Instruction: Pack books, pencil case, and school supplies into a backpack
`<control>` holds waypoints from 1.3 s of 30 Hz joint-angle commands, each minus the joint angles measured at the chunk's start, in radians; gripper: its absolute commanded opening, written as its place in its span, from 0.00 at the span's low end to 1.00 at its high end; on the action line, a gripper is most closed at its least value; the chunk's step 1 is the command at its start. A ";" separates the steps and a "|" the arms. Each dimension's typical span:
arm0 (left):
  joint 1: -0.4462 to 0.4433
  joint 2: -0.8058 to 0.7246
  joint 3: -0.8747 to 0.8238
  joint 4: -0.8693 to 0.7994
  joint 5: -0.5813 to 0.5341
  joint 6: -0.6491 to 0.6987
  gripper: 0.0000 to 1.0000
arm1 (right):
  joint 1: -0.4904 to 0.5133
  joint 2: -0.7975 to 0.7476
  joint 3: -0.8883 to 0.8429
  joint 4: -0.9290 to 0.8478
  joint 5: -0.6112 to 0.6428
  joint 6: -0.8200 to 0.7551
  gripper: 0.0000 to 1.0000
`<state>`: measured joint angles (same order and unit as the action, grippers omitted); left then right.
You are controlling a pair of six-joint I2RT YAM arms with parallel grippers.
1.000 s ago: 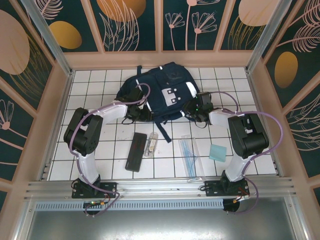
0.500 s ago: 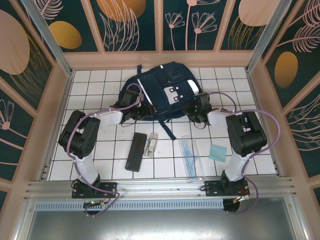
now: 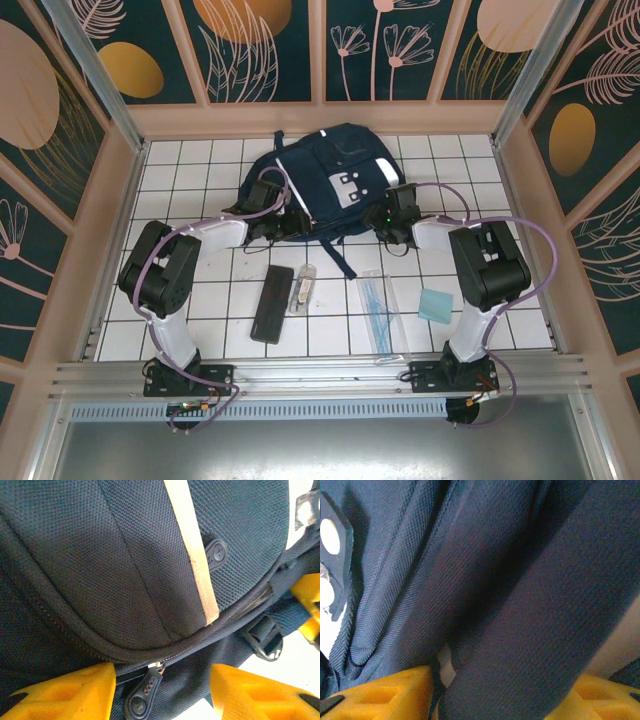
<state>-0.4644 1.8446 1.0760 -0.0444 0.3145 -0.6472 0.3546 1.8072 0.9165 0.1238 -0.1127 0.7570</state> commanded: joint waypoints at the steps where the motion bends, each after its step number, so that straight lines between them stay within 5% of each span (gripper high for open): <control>1: -0.006 0.030 0.010 -0.189 -0.134 0.119 0.53 | 0.015 0.042 0.026 -0.035 0.003 -0.016 0.57; 9: -0.051 0.158 0.101 -0.266 -0.162 0.178 0.49 | 0.018 0.046 0.040 -0.051 0.009 -0.021 0.56; 18: -0.051 0.155 0.105 -0.226 -0.065 0.162 0.00 | 0.018 0.062 0.061 -0.042 0.009 -0.015 0.56; 24: -0.049 0.077 0.133 -0.181 0.039 0.106 0.00 | 0.017 0.070 0.068 -0.006 0.013 0.009 0.46; 31: -0.029 0.018 0.097 -0.100 0.105 0.025 0.00 | 0.018 0.092 0.078 0.042 -0.016 0.027 0.00; 39: 0.012 -0.027 0.054 -0.123 -0.006 0.069 0.00 | -0.001 0.075 0.064 0.048 0.008 0.021 0.00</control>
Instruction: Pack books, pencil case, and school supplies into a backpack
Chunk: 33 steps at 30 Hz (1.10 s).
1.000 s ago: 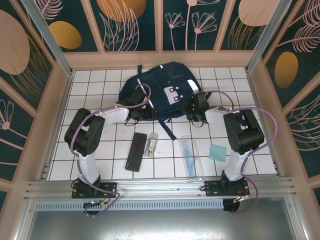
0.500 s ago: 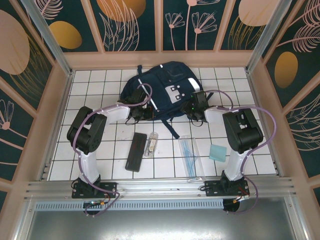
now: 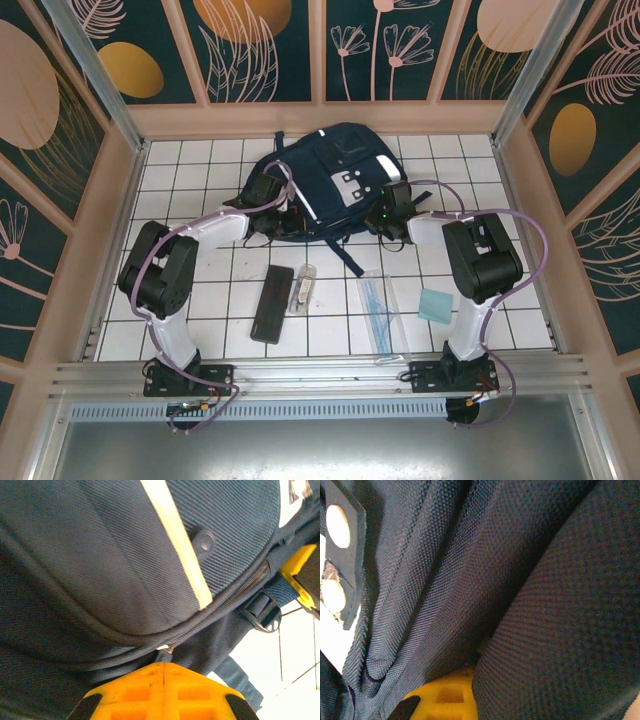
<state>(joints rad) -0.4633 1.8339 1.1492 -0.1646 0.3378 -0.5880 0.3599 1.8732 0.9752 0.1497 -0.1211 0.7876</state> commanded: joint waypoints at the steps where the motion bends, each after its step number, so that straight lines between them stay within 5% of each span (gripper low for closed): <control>1: 0.011 -0.008 -0.019 -0.002 -0.026 0.011 0.00 | -0.006 0.010 0.010 0.023 0.008 -0.011 0.00; 2: 0.011 0.000 -0.019 0.000 -0.021 0.012 0.00 | -0.005 0.015 0.013 0.024 -0.001 -0.015 0.00; 4: 0.004 0.012 -0.019 0.000 -0.024 0.022 0.21 | -0.002 0.025 0.019 0.025 -0.016 -0.022 0.00; 7: -0.017 0.036 -0.003 -0.029 -0.067 0.079 0.33 | 0.004 0.042 0.028 0.021 -0.026 -0.030 0.00; 14: -0.091 0.104 0.041 -0.165 -0.184 0.233 0.32 | 0.002 0.083 0.076 -0.013 -0.028 -0.050 0.00; 24: -0.142 0.217 0.101 -0.283 -0.326 0.314 0.47 | -0.002 0.103 0.129 -0.034 -0.024 -0.066 0.00; 28: -0.142 0.279 0.151 -0.274 -0.379 0.259 0.44 | -0.002 0.103 0.135 -0.042 -0.026 -0.066 0.00; 33: -0.141 0.356 0.207 -0.263 -0.368 0.213 0.19 | -0.001 0.079 0.106 -0.043 -0.016 -0.067 0.00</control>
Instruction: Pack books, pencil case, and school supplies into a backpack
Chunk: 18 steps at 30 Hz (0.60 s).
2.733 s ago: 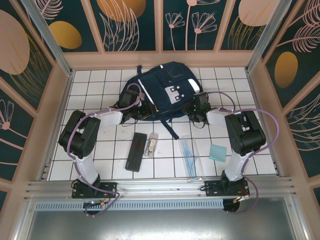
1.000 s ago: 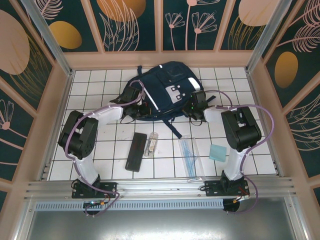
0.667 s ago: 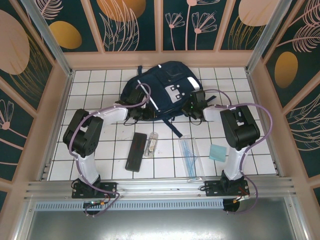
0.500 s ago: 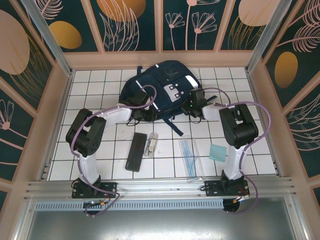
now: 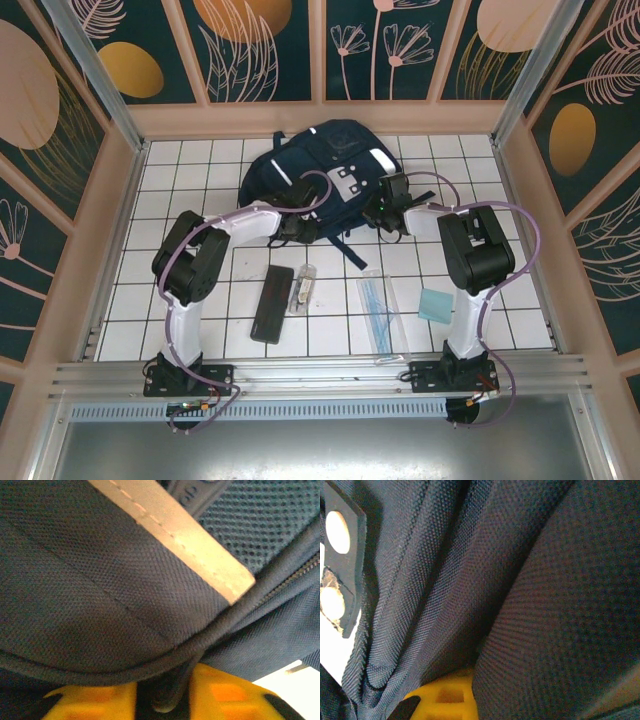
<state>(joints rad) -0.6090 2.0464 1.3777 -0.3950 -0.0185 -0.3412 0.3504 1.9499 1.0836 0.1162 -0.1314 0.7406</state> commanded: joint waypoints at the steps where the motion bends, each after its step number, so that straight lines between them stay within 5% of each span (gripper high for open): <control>1: 0.003 0.148 -0.020 -0.025 0.002 -0.039 0.14 | 0.008 -0.001 -0.011 -0.008 -0.002 -0.021 0.00; 4: 0.005 0.133 -0.023 0.003 0.049 -0.057 0.01 | 0.003 -0.015 -0.032 -0.005 0.005 -0.021 0.00; 8: 0.007 0.038 -0.013 0.021 0.064 -0.079 0.00 | -0.007 -0.016 -0.046 -0.003 0.015 -0.024 0.00; 18: 0.040 -0.104 -0.014 -0.114 -0.193 0.013 0.00 | -0.033 -0.014 -0.043 -0.033 0.064 -0.041 0.00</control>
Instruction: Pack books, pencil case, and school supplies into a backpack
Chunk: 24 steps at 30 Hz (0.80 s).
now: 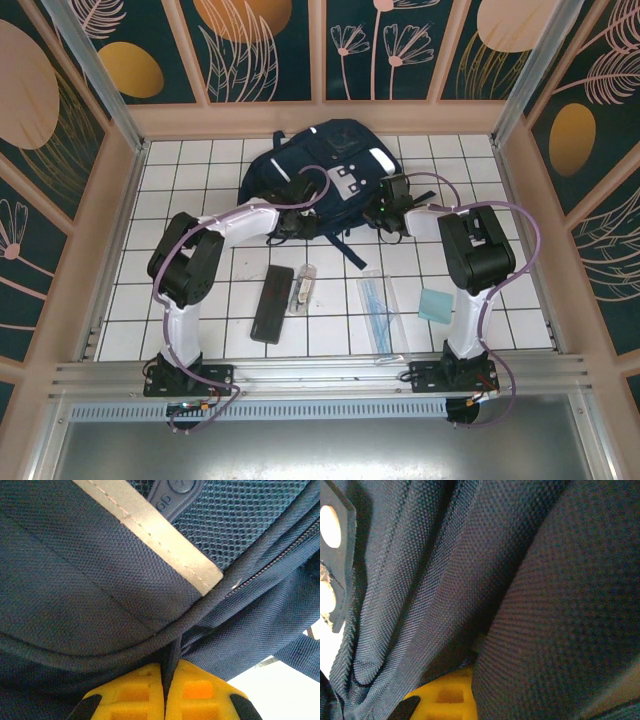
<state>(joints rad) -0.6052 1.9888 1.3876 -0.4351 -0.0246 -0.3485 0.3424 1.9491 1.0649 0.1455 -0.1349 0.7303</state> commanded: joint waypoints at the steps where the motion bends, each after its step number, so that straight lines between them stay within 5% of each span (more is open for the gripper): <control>1: 0.040 -0.048 -0.035 -0.081 -0.203 0.026 0.00 | -0.028 -0.015 -0.025 -0.064 0.070 -0.032 0.00; 14: 0.087 -0.169 -0.065 -0.066 -0.171 0.017 0.00 | -0.091 -0.025 0.011 -0.101 0.110 -0.075 0.00; 24: 0.178 -0.183 -0.141 -0.043 -0.264 0.055 0.00 | -0.120 -0.037 0.004 -0.108 0.127 -0.100 0.00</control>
<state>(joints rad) -0.5270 1.8297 1.2819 -0.4500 -0.0574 -0.3019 0.3168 1.9347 1.0672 0.1158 -0.1936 0.6640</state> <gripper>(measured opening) 0.054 0.063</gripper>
